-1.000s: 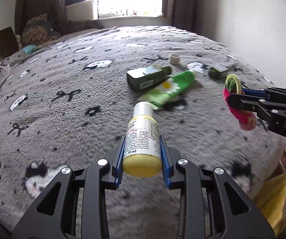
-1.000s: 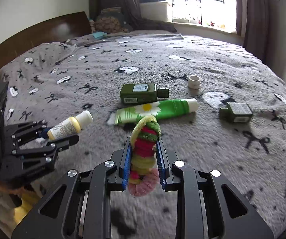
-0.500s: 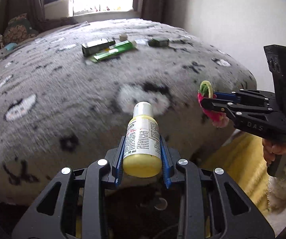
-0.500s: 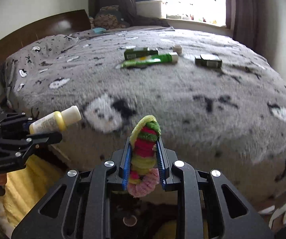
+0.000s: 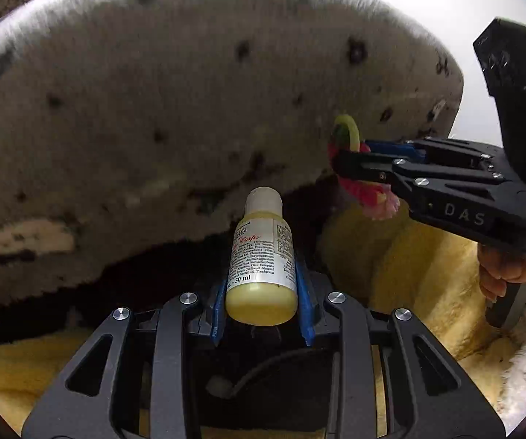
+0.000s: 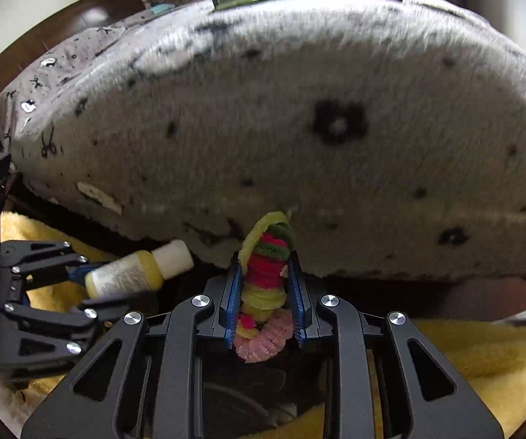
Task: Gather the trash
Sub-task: 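Carry the yellow bottle and pink toy down to the bin and open both tools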
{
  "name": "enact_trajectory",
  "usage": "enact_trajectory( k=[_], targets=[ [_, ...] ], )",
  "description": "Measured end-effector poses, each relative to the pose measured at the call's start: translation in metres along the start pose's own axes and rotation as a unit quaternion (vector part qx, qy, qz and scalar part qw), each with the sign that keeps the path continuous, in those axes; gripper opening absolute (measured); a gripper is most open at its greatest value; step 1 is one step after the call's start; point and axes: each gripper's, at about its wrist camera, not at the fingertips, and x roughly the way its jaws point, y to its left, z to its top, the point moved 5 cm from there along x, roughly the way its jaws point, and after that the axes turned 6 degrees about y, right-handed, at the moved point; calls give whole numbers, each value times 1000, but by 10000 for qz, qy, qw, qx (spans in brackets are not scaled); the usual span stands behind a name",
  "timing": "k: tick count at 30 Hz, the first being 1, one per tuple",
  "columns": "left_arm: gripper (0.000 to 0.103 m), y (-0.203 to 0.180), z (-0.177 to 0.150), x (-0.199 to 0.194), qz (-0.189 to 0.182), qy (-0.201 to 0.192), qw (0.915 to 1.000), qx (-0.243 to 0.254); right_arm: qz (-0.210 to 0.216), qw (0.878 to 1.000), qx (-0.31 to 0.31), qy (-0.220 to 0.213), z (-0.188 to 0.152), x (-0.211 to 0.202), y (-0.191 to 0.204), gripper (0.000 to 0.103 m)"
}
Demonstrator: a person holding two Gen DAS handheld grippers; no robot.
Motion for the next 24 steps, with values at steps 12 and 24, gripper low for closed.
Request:
enact_trajectory(
  k=[12,24],
  targets=[
    [30,23,-20,67,68,707,9967,-396,138,9953,302,911,-26,59,-7,25],
    [41,25,-19,77,27,788,9957,-476,80,9940,415,1007,-29,69,-7,58]
  ],
)
